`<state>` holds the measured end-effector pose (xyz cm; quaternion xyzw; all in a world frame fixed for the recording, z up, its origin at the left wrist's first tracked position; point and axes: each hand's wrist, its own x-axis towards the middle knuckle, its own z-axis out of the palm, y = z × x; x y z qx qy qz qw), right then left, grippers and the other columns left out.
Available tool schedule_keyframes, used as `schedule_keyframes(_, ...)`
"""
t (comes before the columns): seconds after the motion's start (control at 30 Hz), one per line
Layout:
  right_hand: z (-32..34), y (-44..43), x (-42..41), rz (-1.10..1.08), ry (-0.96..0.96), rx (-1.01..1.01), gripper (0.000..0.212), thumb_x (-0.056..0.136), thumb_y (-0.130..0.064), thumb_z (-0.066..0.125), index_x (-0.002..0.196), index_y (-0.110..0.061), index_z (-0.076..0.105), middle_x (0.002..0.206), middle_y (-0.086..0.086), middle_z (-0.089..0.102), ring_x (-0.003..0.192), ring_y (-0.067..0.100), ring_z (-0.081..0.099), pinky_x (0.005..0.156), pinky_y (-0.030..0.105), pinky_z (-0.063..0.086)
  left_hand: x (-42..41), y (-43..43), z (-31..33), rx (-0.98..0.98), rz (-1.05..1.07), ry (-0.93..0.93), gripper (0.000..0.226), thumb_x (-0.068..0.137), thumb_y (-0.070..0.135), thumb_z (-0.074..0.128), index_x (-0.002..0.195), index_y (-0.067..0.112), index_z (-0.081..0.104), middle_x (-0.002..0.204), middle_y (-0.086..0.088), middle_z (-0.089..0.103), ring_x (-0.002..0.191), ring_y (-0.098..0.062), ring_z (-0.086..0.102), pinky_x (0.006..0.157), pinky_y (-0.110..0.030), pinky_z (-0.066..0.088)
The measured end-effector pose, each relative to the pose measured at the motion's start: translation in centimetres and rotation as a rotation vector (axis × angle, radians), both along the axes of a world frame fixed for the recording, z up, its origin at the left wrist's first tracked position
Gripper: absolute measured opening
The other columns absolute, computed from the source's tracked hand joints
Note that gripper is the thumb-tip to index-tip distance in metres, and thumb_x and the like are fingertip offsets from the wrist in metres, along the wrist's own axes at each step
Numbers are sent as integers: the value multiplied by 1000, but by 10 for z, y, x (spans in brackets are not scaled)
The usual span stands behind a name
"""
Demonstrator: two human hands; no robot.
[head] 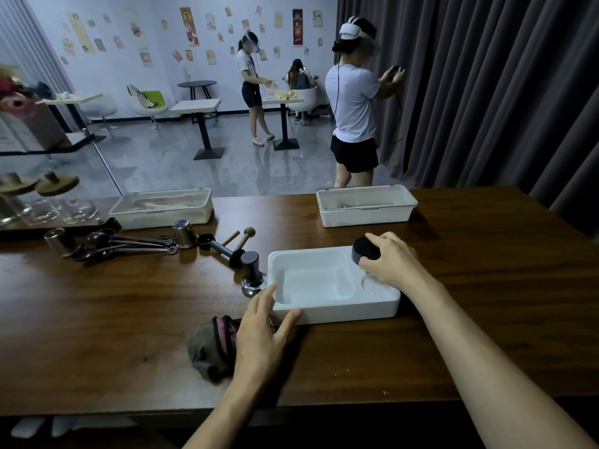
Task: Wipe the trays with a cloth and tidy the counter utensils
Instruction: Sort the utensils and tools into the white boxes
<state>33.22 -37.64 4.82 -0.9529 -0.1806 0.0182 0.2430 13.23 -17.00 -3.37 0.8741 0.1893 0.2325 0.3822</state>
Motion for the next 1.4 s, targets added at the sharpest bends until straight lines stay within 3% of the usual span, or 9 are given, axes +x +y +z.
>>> schedule_keyframes(0.23, -12, -10, -12, -80, 94, 304, 70, 91, -38, 68, 153, -30, 37, 148, -1, 47, 133, 22, 44, 101, 31, 38, 0, 0, 0, -8, -9, -19, 68, 89, 58, 66, 149, 35, 43, 147, 15, 49, 123, -5, 51, 98, -26, 45)
schedule_keyframes(0.47, -26, -13, -24, -89, 258, 665, 72, 91, -22, 72, 153, -29, 36, 155, 0, 40, 142, 20, 37, 102, 25, 32, 0, 0, 0, -38, -20, -20, 71, 88, 60, 66, 150, 36, 42, 147, 13, 48, 123, -11, 54, 102, -35, 49)
schedule_keyframes(0.63, -48, -25, -42, -112, 215, 606, 64, 95, -37, 64, 152, -36, 35, 158, -6, 35, 145, 18, 32, 117, 41, 32, -3, 4, 4, -163, -51, -47, 69, 87, 60, 67, 149, 38, 45, 153, 16, 41, 137, -7, 44, 112, -41, 44)
schedule_keyframes(0.77, -63, -25, -68, -153, 155, 609, 52, 99, -44, 53, 150, -36, 41, 156, -11, 38, 146, 17, 32, 113, 34, 30, -4, 10, 19, -251, 7, -152, 52, 94, 50, 64, 141, 44, 45, 141, 22, 46, 114, 3, 55, 97, -35, 54)
schedule_keyframes(0.97, -61, -23, -104, -207, 170, 474, 89, 87, -56, 65, 157, -41, 12, 163, -8, 23, 148, 25, 23, 115, 48, 30, 22, 49, 31, -334, 118, -205, 67, 95, 31, 69, 151, 44, 34, 138, 8, 46, 106, -9, 63, 89, -31, 54)
schedule_keyframes(1.03, -61, -28, -106, -192, 210, 450, 95, 82, -59, 69, 156, -44, 12, 160, -7, 26, 146, 25, 24, 113, 47, 32, 30, 58, 29, -277, 90, -163, 67, 95, 30, 68, 152, 46, 36, 137, 8, 50, 94, -5, 65, 83, -24, 54)
schedule_keyframes(1.2, -60, -26, -107, -215, 191, 458, 93, 81, -57, 71, 155, -44, 18, 158, -3, 31, 144, 25, 26, 110, 45, 33, 39, 70, 27, -143, 82, -98, 49, 96, 32, 65, 144, 37, 56, 135, 6, 61, 88, -10, 69, 88, -40, 57)
schedule_keyframes(1.3, -61, -25, -107, -211, 175, 431, 93, 81, -59, 69, 156, -44, 16, 158, -1, 32, 143, 26, 28, 110, 43, 34, 39, 73, 32, -91, 108, -78, 43, 97, 27, 64, 139, 36, 61, 113, 7, 74, 97, -10, 70, 86, -27, 51)
schedule_keyframes(1.4, -60, -29, -103, -154, 188, 373, 92, 84, -61, 65, 156, -45, 10, 160, -3, 29, 144, 25, 28, 110, 42, 34, 38, 68, 45, -86, 149, -93, 37, 97, 16, 65, 132, 26, 69, 80, 8, 69, 74, 9, 63, 69, -3, 37)
